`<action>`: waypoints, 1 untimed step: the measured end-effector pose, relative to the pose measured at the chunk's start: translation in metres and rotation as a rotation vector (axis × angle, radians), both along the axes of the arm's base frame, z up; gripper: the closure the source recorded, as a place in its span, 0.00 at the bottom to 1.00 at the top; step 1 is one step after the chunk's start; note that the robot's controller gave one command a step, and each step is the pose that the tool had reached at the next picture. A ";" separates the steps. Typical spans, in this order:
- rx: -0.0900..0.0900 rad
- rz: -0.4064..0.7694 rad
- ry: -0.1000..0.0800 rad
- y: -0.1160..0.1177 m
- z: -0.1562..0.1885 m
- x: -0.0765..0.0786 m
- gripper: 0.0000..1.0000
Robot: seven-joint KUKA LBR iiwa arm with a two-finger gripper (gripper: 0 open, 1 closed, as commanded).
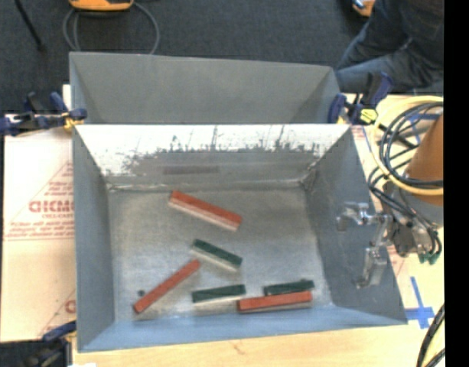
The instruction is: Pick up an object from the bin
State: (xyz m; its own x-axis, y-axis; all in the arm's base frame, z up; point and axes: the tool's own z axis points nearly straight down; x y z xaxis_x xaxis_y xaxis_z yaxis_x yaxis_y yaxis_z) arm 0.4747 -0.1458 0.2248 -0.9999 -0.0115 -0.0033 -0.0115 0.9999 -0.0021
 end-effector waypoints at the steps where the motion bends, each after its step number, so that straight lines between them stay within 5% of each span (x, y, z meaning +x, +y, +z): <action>1: -0.002 0.257 -0.008 0.018 -0.155 0.013 0.00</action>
Offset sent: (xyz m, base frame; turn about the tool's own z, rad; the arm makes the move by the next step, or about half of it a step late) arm 0.0101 0.0188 -0.1548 -0.2592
